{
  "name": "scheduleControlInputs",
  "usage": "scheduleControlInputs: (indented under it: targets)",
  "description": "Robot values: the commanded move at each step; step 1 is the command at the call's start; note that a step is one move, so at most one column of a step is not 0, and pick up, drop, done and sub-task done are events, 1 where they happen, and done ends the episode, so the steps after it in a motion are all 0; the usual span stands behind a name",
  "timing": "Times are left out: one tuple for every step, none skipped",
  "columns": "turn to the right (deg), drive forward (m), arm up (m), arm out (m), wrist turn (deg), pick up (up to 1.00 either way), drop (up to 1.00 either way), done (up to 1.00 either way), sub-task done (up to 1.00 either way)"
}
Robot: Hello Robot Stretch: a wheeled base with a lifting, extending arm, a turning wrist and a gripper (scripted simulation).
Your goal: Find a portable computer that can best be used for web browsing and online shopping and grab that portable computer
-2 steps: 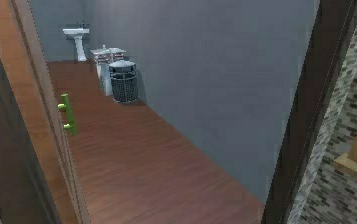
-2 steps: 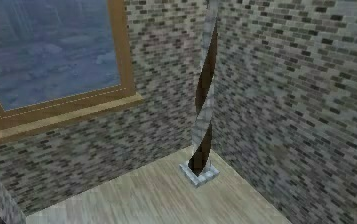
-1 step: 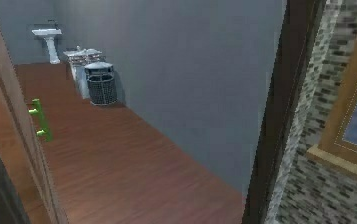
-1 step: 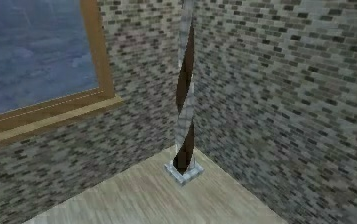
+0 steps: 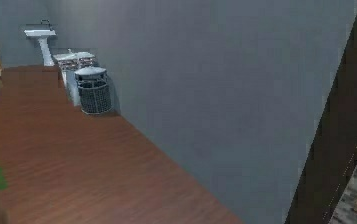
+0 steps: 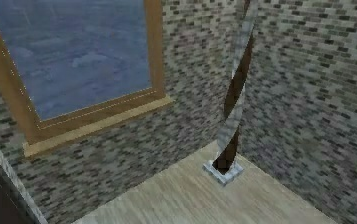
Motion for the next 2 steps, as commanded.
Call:
scheduleControlInputs:
  targets:
    - [-30.0,0.00,0.00,0.00,0.0,0.00,0.00,0.00,0.00]
    - [0.0,0.85,0.00,0.00,0.0,0.00,0.00,0.00,0.00]
